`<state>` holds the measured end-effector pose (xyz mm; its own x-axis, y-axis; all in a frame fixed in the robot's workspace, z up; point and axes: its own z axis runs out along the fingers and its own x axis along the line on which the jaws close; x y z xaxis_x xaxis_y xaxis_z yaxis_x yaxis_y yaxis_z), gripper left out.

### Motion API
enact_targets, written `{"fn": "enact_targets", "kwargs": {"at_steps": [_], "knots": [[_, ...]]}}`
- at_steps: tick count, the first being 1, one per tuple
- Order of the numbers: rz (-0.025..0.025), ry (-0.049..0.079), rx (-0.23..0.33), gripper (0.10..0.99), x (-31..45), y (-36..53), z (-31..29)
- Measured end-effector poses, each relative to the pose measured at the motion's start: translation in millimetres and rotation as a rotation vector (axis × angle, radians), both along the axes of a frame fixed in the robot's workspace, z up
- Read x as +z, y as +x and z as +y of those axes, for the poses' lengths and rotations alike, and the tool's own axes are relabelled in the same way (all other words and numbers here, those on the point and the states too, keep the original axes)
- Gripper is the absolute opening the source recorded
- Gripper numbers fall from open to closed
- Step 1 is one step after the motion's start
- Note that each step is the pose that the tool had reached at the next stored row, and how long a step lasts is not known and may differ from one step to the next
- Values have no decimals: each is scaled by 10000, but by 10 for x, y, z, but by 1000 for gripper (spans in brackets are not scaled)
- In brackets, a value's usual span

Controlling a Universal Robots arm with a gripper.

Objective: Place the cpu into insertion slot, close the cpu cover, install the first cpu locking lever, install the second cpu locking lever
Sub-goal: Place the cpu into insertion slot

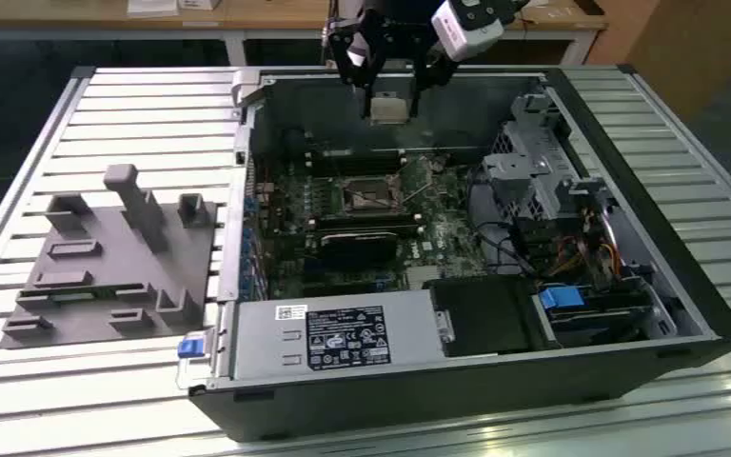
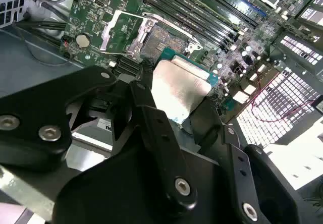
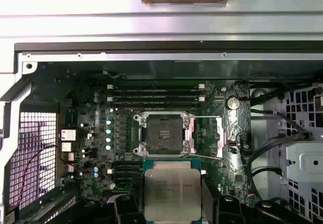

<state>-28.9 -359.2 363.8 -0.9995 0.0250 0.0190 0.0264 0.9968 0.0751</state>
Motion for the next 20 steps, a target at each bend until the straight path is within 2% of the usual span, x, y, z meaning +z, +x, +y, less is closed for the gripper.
{"fn": "enact_targets", "kwargs": {"at_steps": [13,20], "knots": [[-1,-15,0,537,0,0,0],[-30,-15,0,537,-112,-17,2]]}}
